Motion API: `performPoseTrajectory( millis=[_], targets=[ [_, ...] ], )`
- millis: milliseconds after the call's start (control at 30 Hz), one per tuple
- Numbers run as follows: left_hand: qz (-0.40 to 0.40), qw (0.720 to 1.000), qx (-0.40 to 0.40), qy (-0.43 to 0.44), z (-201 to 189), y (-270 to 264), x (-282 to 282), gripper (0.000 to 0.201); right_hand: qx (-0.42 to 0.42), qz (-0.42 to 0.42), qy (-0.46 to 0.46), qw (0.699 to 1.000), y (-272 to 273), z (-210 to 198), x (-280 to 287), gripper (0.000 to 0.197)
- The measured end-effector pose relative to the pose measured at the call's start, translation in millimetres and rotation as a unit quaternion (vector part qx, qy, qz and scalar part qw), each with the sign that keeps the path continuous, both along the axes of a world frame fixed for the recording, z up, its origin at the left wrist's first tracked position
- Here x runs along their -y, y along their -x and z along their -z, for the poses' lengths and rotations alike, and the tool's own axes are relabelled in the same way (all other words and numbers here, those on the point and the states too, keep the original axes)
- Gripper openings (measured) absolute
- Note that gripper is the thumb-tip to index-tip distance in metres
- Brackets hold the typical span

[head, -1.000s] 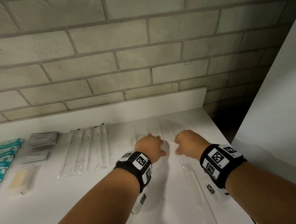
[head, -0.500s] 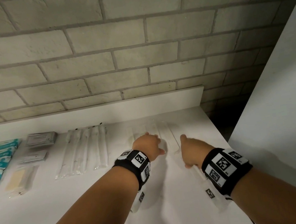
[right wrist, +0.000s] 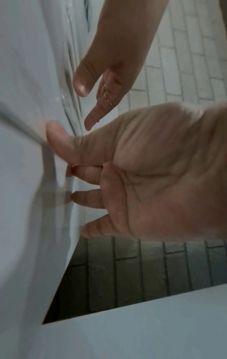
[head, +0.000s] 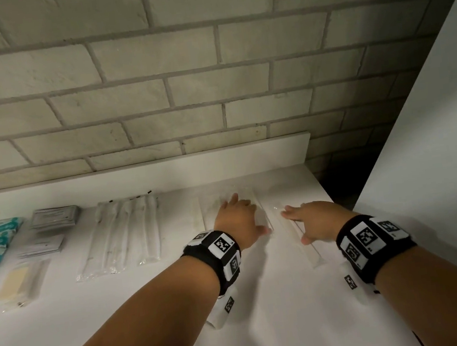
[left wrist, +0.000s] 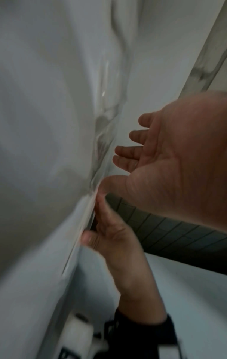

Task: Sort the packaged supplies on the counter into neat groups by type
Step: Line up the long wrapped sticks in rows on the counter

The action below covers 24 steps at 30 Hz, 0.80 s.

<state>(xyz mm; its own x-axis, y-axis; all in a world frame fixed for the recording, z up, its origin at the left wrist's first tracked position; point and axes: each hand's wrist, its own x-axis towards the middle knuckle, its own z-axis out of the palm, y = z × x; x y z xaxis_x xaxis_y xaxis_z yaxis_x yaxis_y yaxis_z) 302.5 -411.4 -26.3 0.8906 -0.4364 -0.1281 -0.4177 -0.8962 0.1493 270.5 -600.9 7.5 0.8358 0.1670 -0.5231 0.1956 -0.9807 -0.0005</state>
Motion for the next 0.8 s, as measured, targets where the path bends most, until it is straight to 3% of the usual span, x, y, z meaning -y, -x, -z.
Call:
performPoseTrajectory(
  millis=[100,400,667,800],
  targets=[
    [0.003,0.999,-0.017,-0.027,3,0,10,0.065,0.004,-0.003,-0.017,1.000,-13,3,-2,0.075],
    [0.016,0.999,-0.031,-0.002,10,-7,10,0.059,0.037,0.003,-0.049,0.998,-52,6,-5,0.068],
    [0.003,0.999,-0.029,0.040,13,-8,7,0.057,0.056,0.131,-0.238,0.961,-59,27,18,0.064],
    [0.012,0.999,-0.028,0.015,18,-9,6,0.050,0.036,0.138,-0.244,0.959,-59,30,21,0.073]
  ],
)
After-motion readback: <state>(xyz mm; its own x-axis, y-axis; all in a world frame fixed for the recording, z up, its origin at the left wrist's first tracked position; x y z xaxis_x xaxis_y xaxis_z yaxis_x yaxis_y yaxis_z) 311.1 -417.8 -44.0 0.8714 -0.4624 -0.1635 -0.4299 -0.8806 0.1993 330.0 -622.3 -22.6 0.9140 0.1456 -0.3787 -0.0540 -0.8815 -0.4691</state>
